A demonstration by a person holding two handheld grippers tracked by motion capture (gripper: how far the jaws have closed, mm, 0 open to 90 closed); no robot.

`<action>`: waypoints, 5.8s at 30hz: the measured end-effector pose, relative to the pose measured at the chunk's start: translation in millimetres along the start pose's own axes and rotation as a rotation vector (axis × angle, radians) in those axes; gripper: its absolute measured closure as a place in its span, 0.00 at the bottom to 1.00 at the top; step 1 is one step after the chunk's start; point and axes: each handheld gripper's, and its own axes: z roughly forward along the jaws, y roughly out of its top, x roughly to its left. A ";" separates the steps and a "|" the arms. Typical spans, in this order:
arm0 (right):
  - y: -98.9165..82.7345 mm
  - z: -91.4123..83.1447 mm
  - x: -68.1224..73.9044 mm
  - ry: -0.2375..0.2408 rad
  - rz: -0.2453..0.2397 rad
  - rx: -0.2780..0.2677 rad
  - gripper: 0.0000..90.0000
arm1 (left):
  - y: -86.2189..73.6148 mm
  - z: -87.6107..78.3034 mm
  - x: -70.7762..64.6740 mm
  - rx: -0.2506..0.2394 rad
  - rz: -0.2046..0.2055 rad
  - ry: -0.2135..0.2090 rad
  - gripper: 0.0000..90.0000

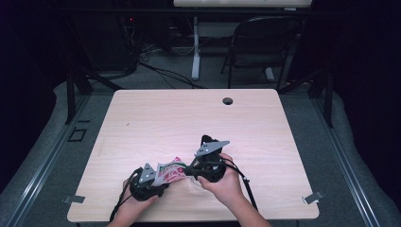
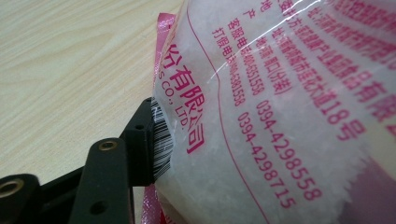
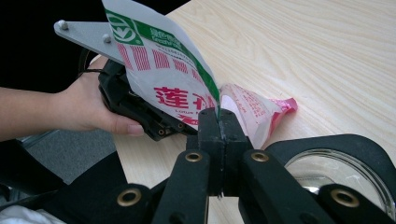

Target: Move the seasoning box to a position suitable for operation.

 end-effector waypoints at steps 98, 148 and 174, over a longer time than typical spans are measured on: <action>-3.4 17.6 -11.3 -0.002 0.063 0.080 1.00 | -2.0 -2.1 -12.7 -0.021 0.088 0.067 0.61; 39.0 -3.3 -7.1 -0.032 -0.016 0.021 1.00 | 32.3 -20.4 -5.4 -0.075 0.189 0.179 0.63; 40.8 -18.5 -30.9 -0.078 -0.006 -0.016 1.00 | 49.4 -10.8 -18.9 -0.087 0.428 0.402 0.65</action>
